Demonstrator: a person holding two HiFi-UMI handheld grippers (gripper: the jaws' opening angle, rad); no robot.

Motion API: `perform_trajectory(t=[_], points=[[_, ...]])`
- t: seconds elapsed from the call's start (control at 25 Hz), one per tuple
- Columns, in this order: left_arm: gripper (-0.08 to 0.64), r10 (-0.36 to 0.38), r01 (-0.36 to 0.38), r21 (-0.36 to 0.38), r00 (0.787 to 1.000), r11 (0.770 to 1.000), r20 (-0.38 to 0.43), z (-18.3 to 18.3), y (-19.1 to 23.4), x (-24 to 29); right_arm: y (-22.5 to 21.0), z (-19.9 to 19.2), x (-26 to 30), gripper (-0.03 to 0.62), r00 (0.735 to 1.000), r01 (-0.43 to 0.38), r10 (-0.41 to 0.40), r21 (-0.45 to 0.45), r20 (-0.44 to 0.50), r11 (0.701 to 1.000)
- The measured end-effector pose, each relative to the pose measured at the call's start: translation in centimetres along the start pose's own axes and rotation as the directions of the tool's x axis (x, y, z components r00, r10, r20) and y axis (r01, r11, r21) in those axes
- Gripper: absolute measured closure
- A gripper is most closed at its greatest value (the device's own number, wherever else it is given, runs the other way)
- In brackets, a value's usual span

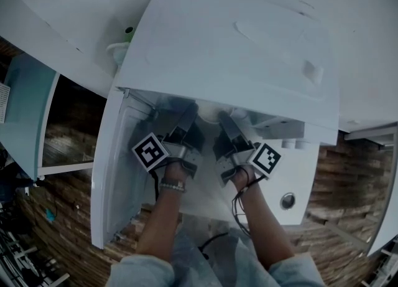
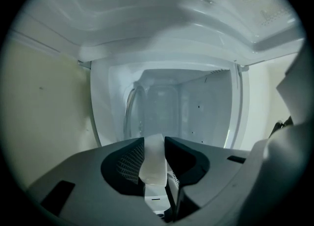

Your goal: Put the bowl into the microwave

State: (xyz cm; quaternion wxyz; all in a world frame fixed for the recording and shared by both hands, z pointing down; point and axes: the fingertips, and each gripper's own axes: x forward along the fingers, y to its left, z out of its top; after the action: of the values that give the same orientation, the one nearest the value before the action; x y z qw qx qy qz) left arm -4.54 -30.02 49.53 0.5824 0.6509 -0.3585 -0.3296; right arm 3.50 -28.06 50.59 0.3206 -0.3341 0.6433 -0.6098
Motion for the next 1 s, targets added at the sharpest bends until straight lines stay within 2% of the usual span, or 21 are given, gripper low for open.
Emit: perform_trajectory(t=[0.36,0.92,1.0], points=[[0.442,0.000,0.001,-0.020,0.999,1.000,0.037,1.0,0.5,0.8,-0.1,0.3,1.1,0.420,0.998,0.044,-0.044,0.007,0.055,0.999],[0.443,-0.005,0.005,-0.043,1.000,0.999,0.004,-1.1,-0.5,-0.6,0.1,0.7,1.4,0.423,0.996,0.059,-0.058,-0.005,0.073,0.998],[0.462,0.009,-0.009,-0.047,1.000,0.999,0.002,-1.3,-0.1,-0.7,0.2,0.6,1.4,0.425,0.996,0.067,-0.066,-0.023,0.064,0.997]])
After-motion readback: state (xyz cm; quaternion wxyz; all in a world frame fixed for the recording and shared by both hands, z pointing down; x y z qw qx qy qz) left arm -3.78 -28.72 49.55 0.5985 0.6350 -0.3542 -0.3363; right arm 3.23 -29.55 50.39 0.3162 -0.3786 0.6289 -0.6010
